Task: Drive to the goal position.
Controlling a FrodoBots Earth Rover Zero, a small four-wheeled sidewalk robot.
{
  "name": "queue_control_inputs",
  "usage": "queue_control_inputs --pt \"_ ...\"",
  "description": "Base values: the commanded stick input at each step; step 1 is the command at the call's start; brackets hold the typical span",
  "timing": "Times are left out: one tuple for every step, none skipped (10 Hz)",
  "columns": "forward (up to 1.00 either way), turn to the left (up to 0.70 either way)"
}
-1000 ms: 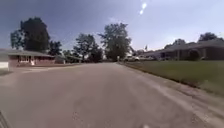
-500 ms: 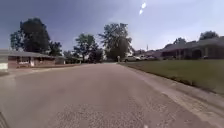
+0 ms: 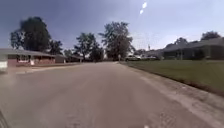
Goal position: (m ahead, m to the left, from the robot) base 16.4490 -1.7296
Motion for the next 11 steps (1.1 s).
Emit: queue_control_inputs --pt "0.7 0.0" --pt "0.7 0.0" --pt "0.7 0.0" --pt "0.7 0.0" --pt "0.7 0.0" --pt "0.7 0.0" --pt "0.7 0.0" --pt "0.7 0.0" --pt "0.7 0.0" --pt "0.7 0.0" --pt "0.7 0.0"
